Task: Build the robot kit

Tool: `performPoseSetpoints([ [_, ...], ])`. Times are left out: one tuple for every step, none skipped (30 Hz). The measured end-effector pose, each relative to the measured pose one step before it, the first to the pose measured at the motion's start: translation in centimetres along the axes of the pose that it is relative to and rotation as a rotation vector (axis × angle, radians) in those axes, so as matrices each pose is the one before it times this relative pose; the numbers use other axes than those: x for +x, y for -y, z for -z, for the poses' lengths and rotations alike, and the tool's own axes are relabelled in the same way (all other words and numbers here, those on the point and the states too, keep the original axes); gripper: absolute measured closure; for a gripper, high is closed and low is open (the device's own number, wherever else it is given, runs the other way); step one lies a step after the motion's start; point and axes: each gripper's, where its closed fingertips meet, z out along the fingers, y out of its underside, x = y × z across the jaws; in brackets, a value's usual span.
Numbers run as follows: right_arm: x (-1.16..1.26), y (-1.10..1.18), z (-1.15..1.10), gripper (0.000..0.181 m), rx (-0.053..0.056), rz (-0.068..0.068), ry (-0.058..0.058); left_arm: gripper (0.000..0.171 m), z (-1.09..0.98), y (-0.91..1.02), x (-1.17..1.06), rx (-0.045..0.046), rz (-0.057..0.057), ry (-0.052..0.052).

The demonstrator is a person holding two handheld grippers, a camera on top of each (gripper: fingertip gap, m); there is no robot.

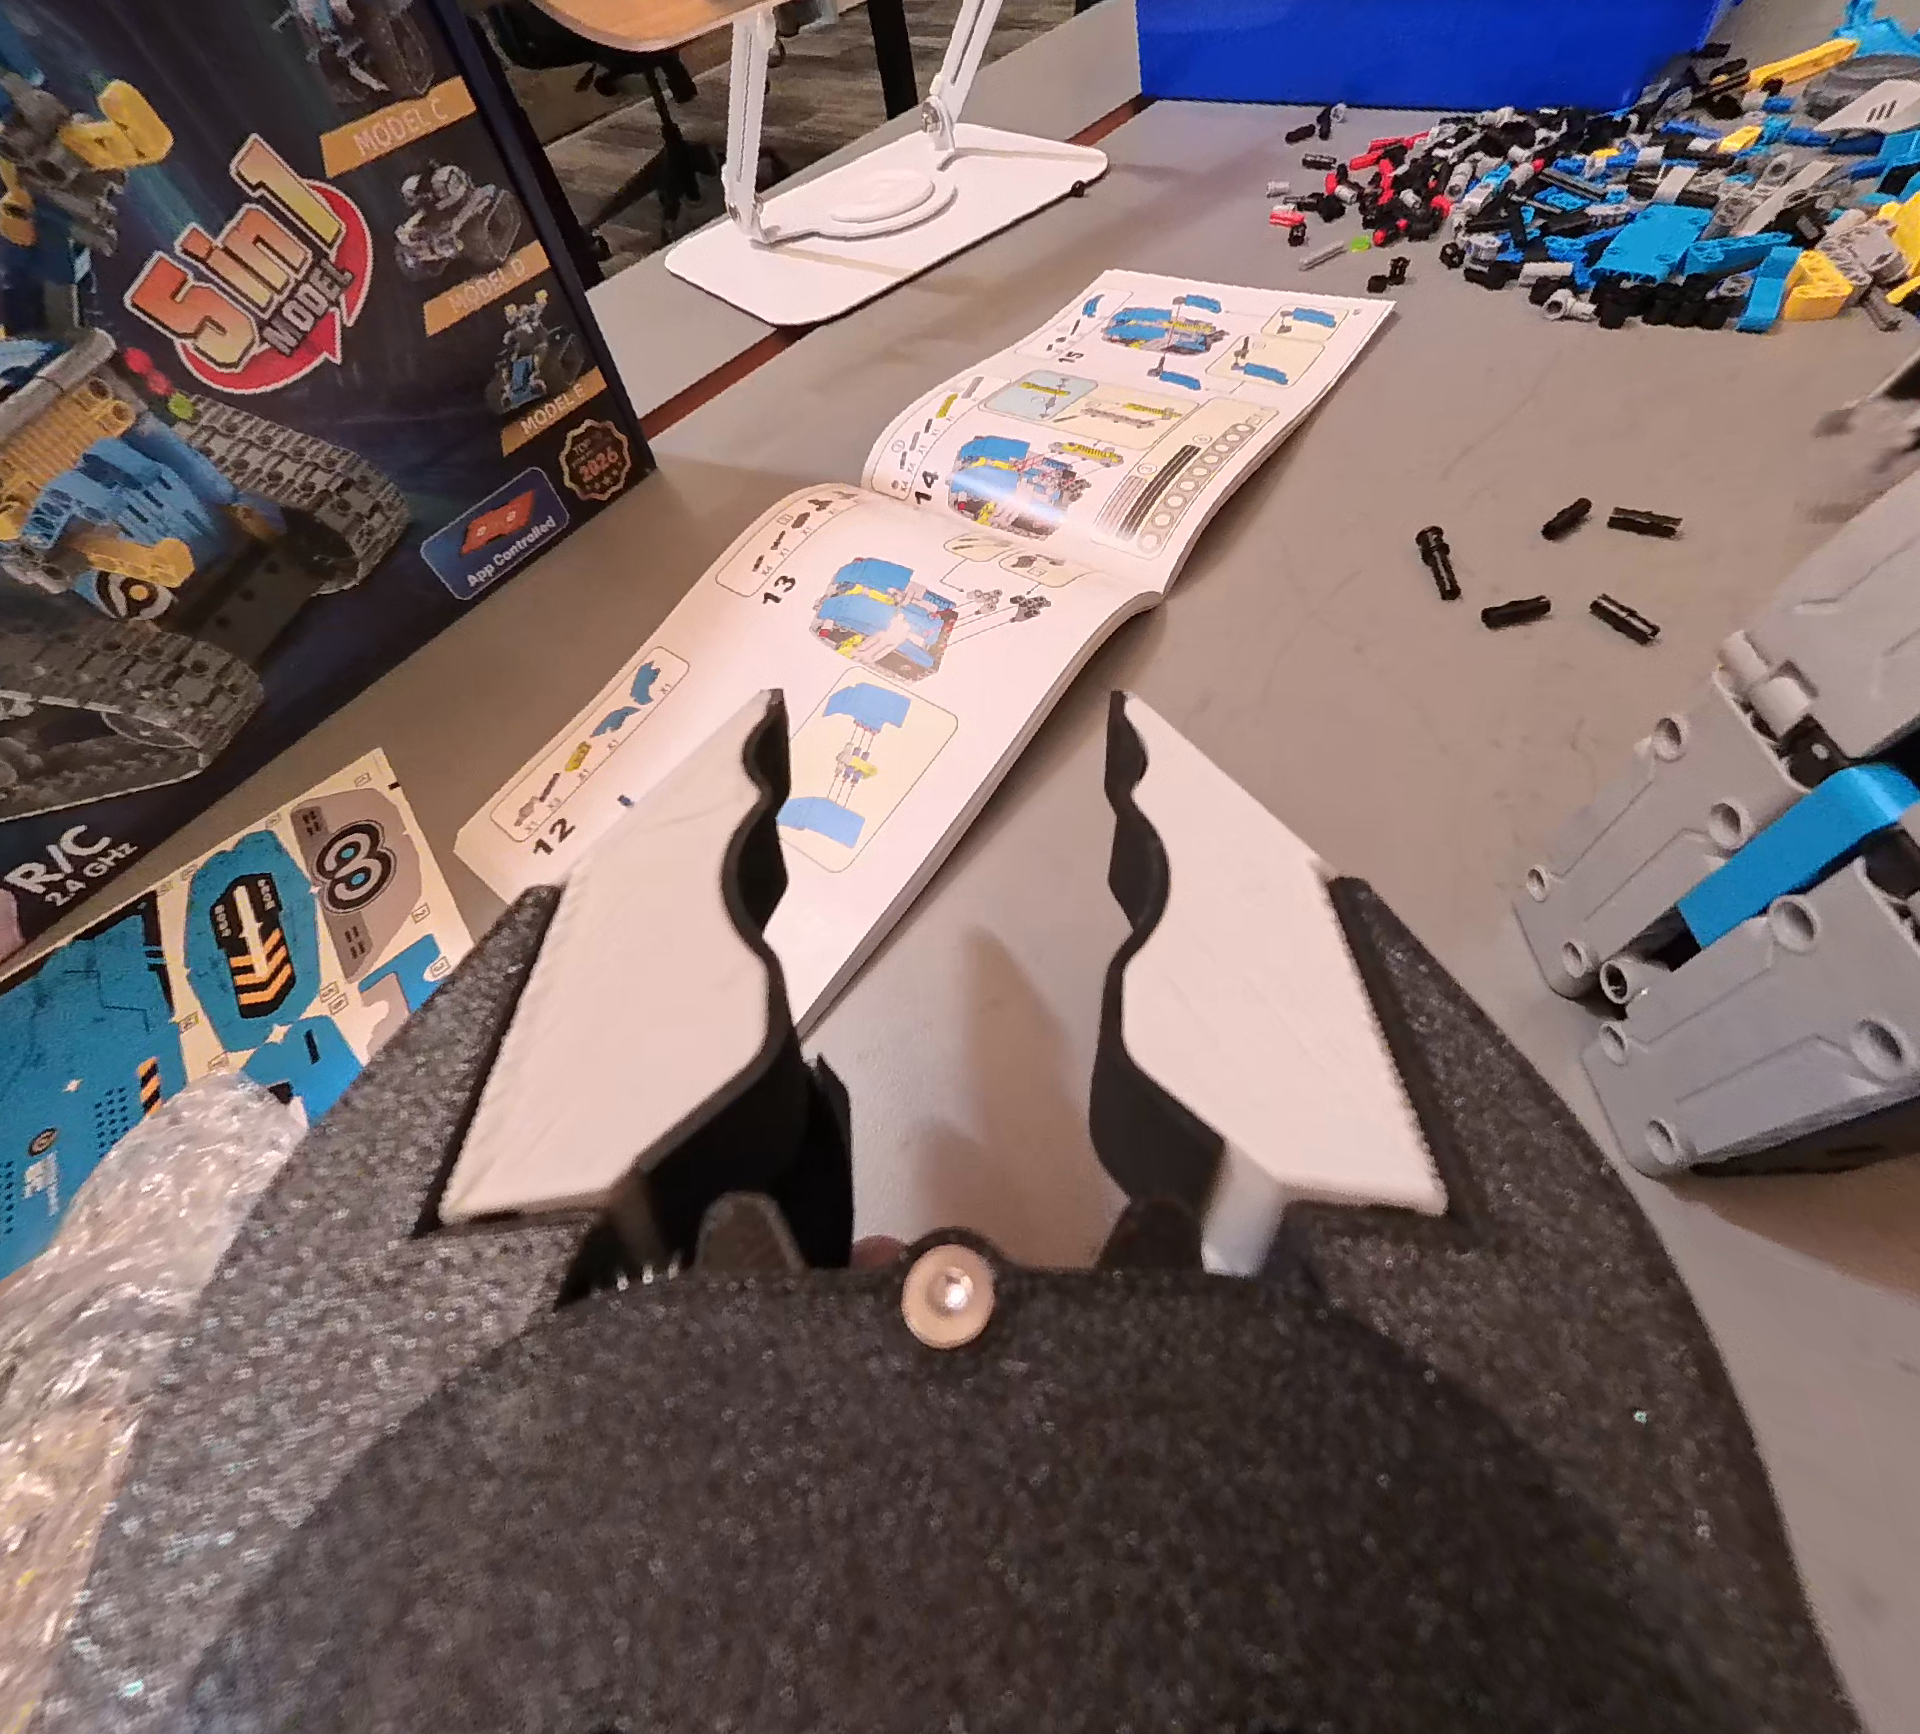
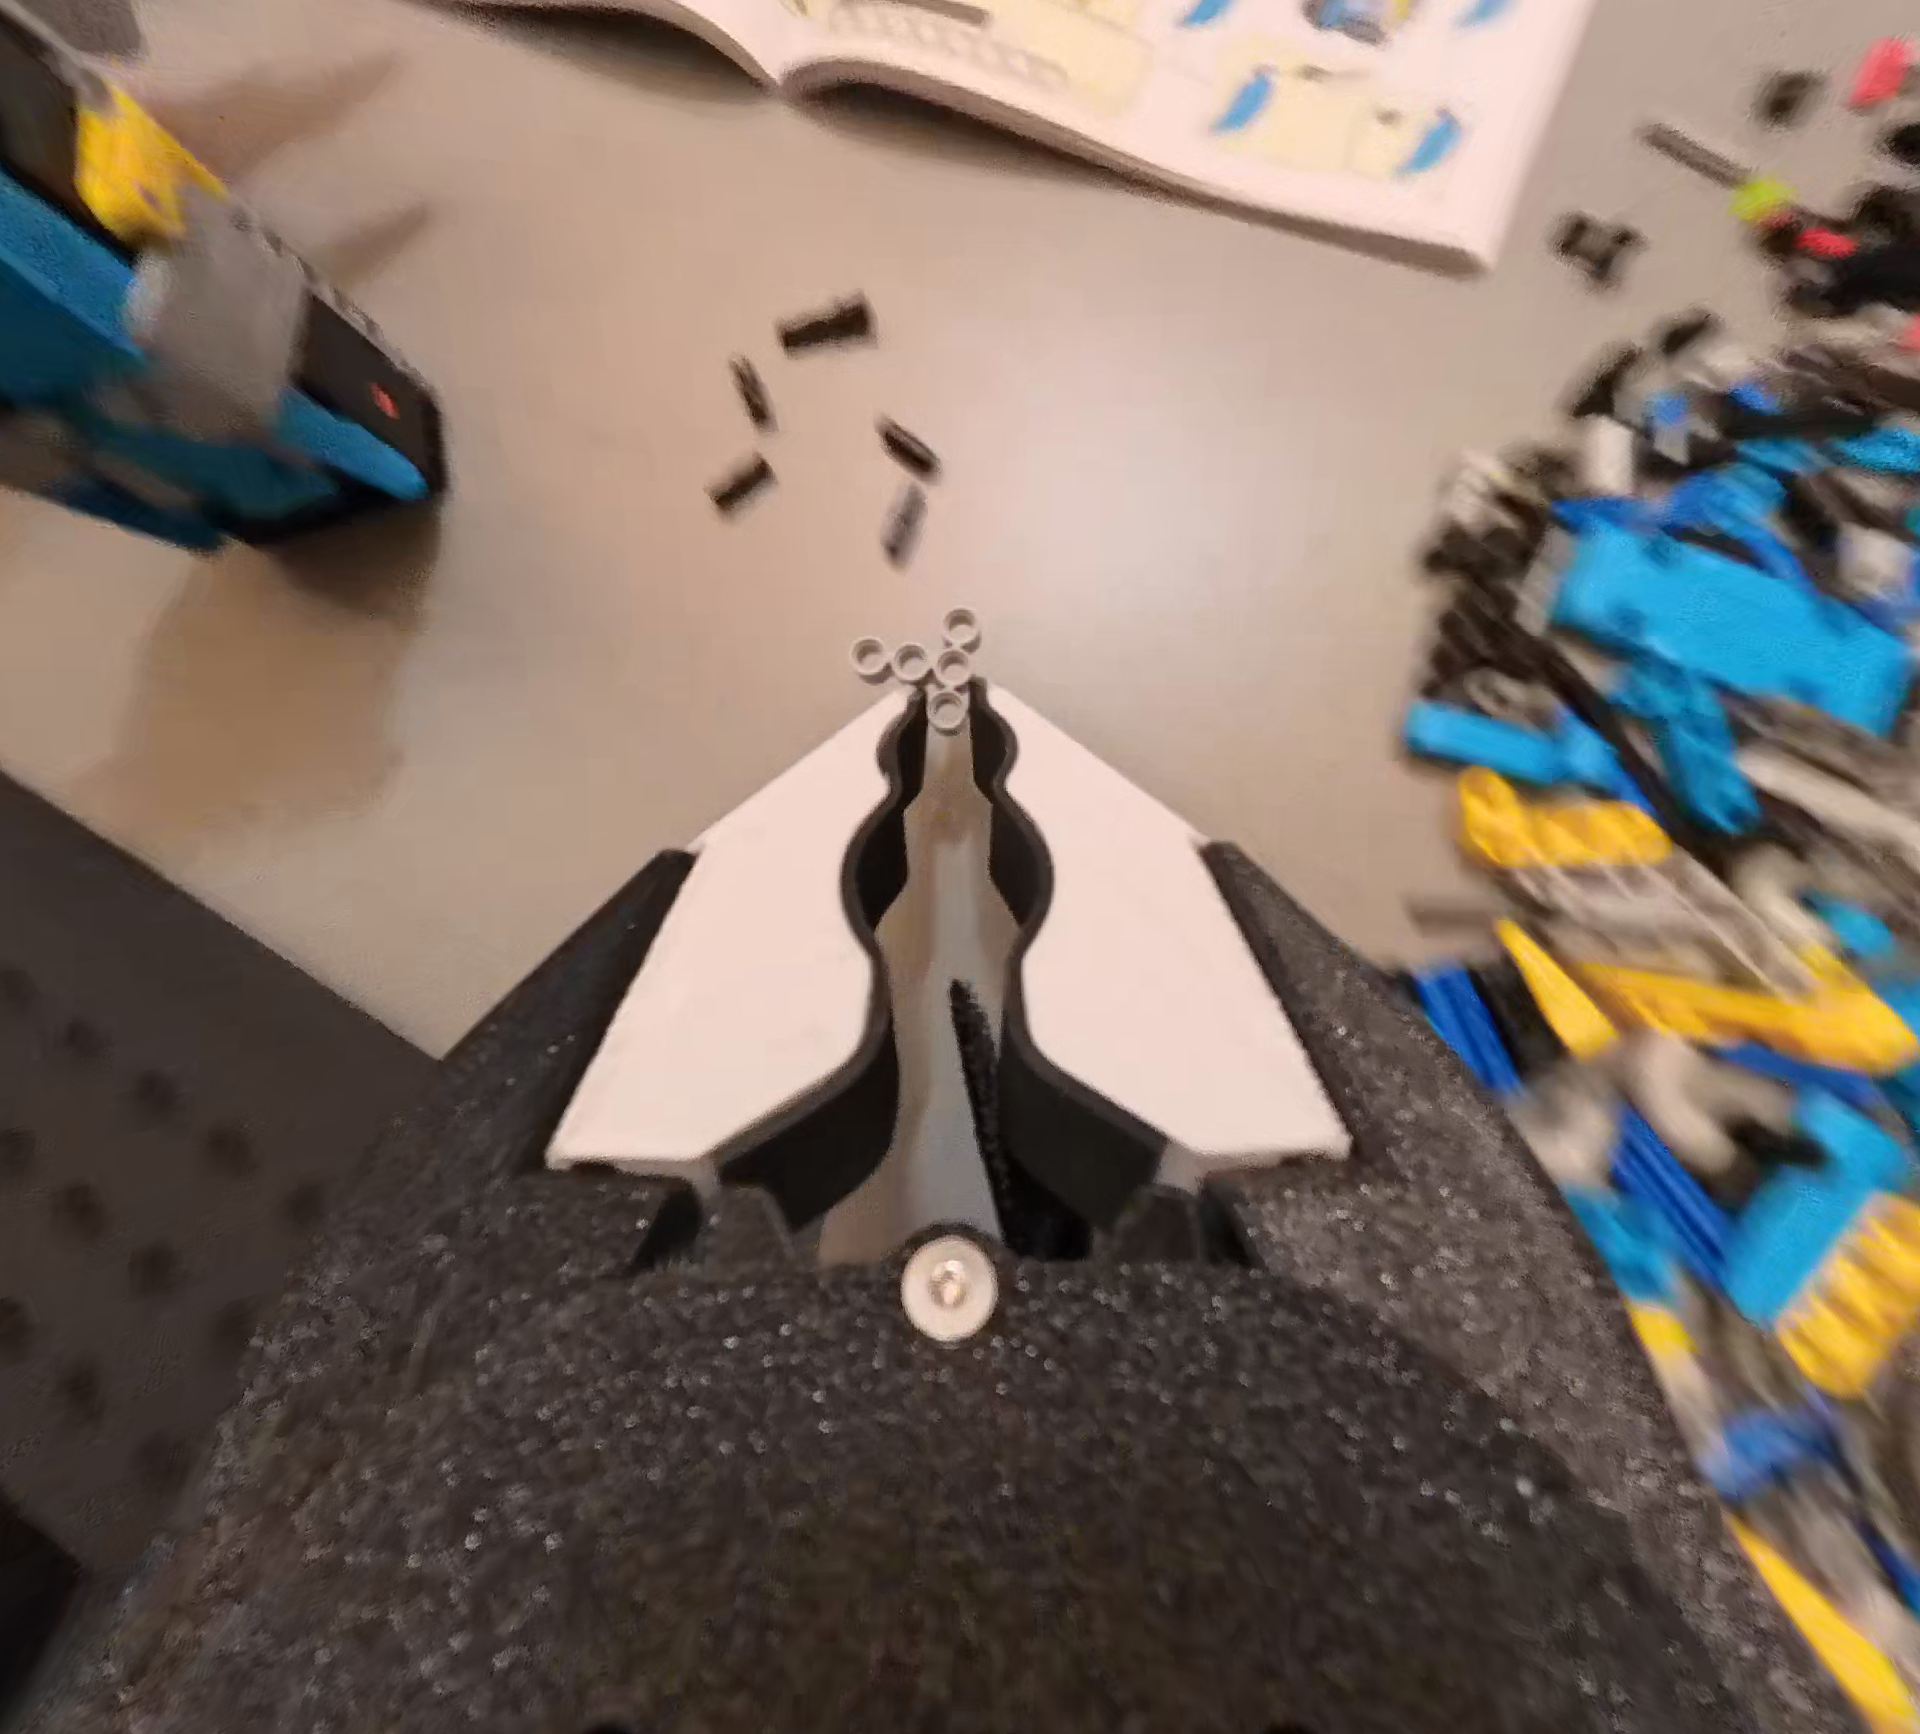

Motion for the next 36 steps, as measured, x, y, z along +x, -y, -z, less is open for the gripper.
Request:
performPoseSetpoints([
  [-1.143,0.772,-1.023,0.174,-0.0245,-0.0146,0.0501,0.11,0.011,0.017,0.017,0.00111,-0.0026,0.0008],
  [-0.698,0.213,-0.917,0.173,-0.0447,-0.003,0.0253,0.11,0.018,0.015,0.019,0.00128,-0.0022,0.0005],
  [-0.013,-0.048,-0.68,0.174,-0.0431,0.0142,-0.0156,0.11,0.019,0.013,0.026,0.00113,-0.0021,0.0001],
  [0.466,-0.181,-0.411,0.174,-0.0321,0.0227,-0.0428,0.11,0.013,-0.002,0.025,0.00066,-0.0023,-0.0004],
  [0.548,-0.295,-0.176,0.174,-0.0231,0.0171,-0.0444,0.11,0.012,0.006,0.032,0.00026,-0.0025,-0.0007],
  [0.424,-0.394,-0.032,0.174,-0.0169,0.0046,-0.0302,0.11,-0.001,0.002,0.044,0.00015,-0.0029,-0.0004],
  [0.274,-0.379,0.1,0.174,-0.0096,-0.0089,-0.0133,0.11,-0.001,-0.009,0.029,-0.00067,-0.0032,-0.0001],
  [0.057,-0.196,0.181,0.174,0.0052,-0.0138,0.005,0.11,-0.024,-0.024,0.043,-0.00192,-0.0029,-0.0003],
  [-0.024,-0.206,0.078,0.174,0.006,-0.0154,0.0121,0.11,-0.03,-0.032,0.027,-0.00258,-0.0026,-0.0002],
  [0.005,-0.146,-0.065,0.174,0.0095,-0.0173,0.0115,0.11,-0.025,-0.03,0.021,-0.0022,-0.0022,0.0],
  [-0.007,0.027,0.011,0.174,0.0173,-0.0195,0.014,0.11,-0.009,-0.013,0.023,-0.00104,-0.0017,0.0],
  [0.021,-0.062,0.093,0.174,0.0034,-0.0153,0.0143,0.11,-0.004,0.006,0.02,-0.00005,-0.0012,-0.0001],
  [0.149,-0.255,0.272,0.17,-0.0087,-0.0154,0.0029,0.11,0.005,0.001,0.003,0.00011,-0.0006,0.0001],
  [0.367,-0.545,0.613,0.16,-0.0175,-0.0062,-0.01,0.11,-0.001,-0.008,-0.013,-0.00061,0.0005,0.0005],
  [0.851,-0.864,1.073,0.158,-0.0183,-0.0023,-0.03,0.11,-0.021,-0.049,-0.017,-0.00351,0.0017,-0.0001],
  [1.553,-1.087,1.503,0.158,-0.0095,-0.0131,-0.0493,0.11,-0.015,-0.096,-0.017,-0.00632,0.0029,-0.0005],
  [2.182,-1.138,1.787,0.158,0.0057,-0.0287,-0.0543,0.11,-0.003,-0.07,-0.045,-0.00429,0.0036,0.0006],
  [2.703,-1.188,1.914,0.157,0.0159,-0.0427,-0.054,0.11,0.03,0.003,-0.022,0.00096,0.0025,0.0003],
  [2.969,-1.235,1.847,0.156,0.0202,-0.0495,-0.0479,0.11,0.019,0.022,0.007,0.00178,0.0002,-0.001],
  [2.799,-1.194,1.57,0.155,0.0254,-0.0485,-0.0284,0.11,-0.029,-0.031,0.033,-0.00233,-0.002,-0.0013],
  [2.14,-1.258,1.203,0.155,0.017,-0.0488,0.002,0.11,-0.058,-0.063,0.064,-0.00499,-0.0038,-0.0015],
  [1.459,-1.172,0.875,0.154,0.0096,-0.0485,0.0183,0.11,-0.053,-0.047,0.058,-0.00451,-0.0048,-0.0011],
  [0.871,-0.915,0.573,0.154,0.0138,-0.0367,0.0232,0.11,-0.036,-0.037,0.054,-0.00323,-0.005,-0.0004],
  [0.504,-0.769,0.324,0.154,0.0104,-0.0229,0.014,0.11,-0.029,-0.03,0.054,-0.0024,-0.0046,0.0001],
  [0.28,-0.633,0.109,0.154,0.0054,-0.0085,0.0012,0.11,-0.019,-0.021,0.033,-0.00189,-0.0037,0.0006],
  [0.154,-0.485,-0.019,0.155,0.0015,0.0099,-0.0106,0.11,-0.015,-0.018,0.017,-0.00108,-0.0029,0.0008],
  [0.172,-0.415,-0.123,0.157,-0.0028,0.0189,-0.0209,0.11,0.003,0.004,0.004,-0.00027,-0.0023,0.0011],
  [0.241,-0.295,-0.195,0.158,-0.005,0.0141,-0.0236,0.11,0.005,0.003,0.011,0.00063,-0.0018,0.0012],
  [0.078,-0.032,-0.218,0.158,0.0026,-0.001,-0.0047,0.11,0.023,0.022,0.002,0.00135,-0.0017,0.001],
  [-0.024,0.134,-0.175,0.158,0.0045,-0.0204,0.013,0.11,0.012,0.018,0.012,0.00136,-0.0016,0.0008],
  [0.049,0.143,-0.173,0.158,0.0011,-0.0232,0.0137,0.11,0.009,-0.004,0.011,0.0004,-0.0016,0.0004],
  [0.215,-0.053,-0.23,0.158,-0.0118,-0.0176,0.0035,0.11,-0.004,0.006,0.01,-0.00015,-0.0018,0.0003],
  [0.181,-0.122,-0.259,0.157,-0.0156,-0.0149,0.0062,0.11,0.001,0.002,0.022,0.00023,-0.0022,0.0006],
  [0.091,0.182,-0.139,0.159,0.0021,-0.0162,0.0109,0.11,0.013,0.015,0.016,0.00088,-0.0026,0.0009],
  [0.235,0.141,-0.099,0.162,-0.0037,-0.0105,-0.001,0.11,0.012,0.012,0.017,0.00127,-0.0033,0.0013],
  [0.19,0.173,-0.119,0.164,-0.0059,-0.0064,-0.0007,0.11,0.024,0.024,0.035,0.00122,-0.0043,0.0015],
])
